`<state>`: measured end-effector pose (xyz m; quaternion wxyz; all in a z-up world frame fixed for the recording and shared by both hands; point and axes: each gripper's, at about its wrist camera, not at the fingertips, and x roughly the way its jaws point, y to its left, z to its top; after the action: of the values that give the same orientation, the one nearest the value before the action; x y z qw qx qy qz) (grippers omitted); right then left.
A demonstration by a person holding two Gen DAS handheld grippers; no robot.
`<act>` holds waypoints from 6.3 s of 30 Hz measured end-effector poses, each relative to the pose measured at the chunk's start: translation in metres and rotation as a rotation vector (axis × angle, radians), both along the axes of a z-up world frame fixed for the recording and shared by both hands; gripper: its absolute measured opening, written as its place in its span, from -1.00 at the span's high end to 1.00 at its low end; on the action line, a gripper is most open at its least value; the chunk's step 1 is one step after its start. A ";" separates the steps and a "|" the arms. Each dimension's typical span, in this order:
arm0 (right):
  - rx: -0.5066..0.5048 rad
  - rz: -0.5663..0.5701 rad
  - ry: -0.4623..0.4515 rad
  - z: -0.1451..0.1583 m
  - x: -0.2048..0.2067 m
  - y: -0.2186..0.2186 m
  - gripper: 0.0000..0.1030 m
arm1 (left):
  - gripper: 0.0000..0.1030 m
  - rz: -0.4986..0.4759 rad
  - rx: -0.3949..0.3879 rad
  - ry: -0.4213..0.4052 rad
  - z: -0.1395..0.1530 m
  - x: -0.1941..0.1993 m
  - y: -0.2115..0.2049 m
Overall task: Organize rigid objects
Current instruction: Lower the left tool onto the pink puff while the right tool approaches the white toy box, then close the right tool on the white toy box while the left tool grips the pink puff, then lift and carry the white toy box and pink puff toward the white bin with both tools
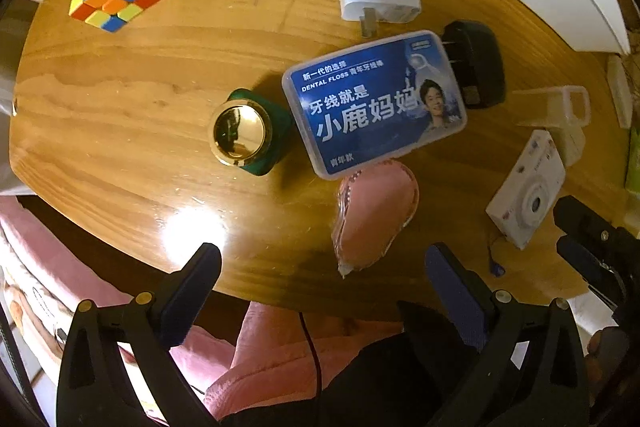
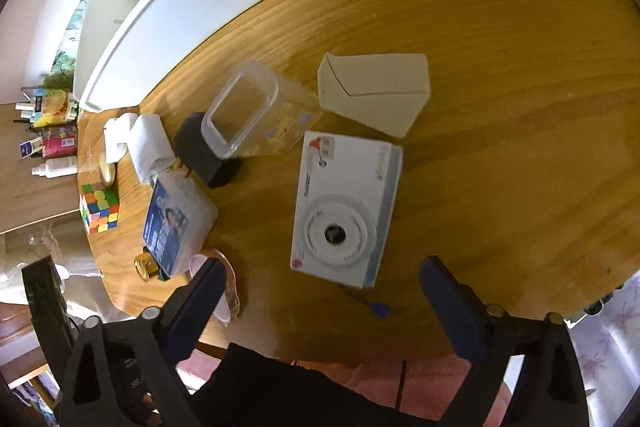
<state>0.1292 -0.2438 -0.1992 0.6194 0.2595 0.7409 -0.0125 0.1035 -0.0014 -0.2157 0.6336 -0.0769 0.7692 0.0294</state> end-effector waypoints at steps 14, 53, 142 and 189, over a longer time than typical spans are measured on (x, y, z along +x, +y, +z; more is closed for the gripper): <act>-0.047 0.089 0.120 -0.033 0.020 0.019 -0.84 | -0.82 0.090 -0.052 0.042 -0.037 0.003 0.020; -0.106 0.127 0.063 -0.031 0.008 0.037 -0.22 | -0.04 0.039 -0.040 0.009 -0.037 0.004 0.008; -0.362 -0.053 -0.083 -0.022 0.006 0.092 -0.36 | -0.04 -0.429 -0.280 -0.864 0.146 -0.003 0.055; -0.567 0.047 -0.707 0.118 -0.056 0.073 -0.12 | -0.04 -0.415 -0.305 -0.966 0.168 0.045 0.031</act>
<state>0.0734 -0.1710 -0.0810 0.8811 0.0512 0.4568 -0.1114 0.1487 0.0296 -0.0481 0.8890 -0.0196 0.3853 -0.2467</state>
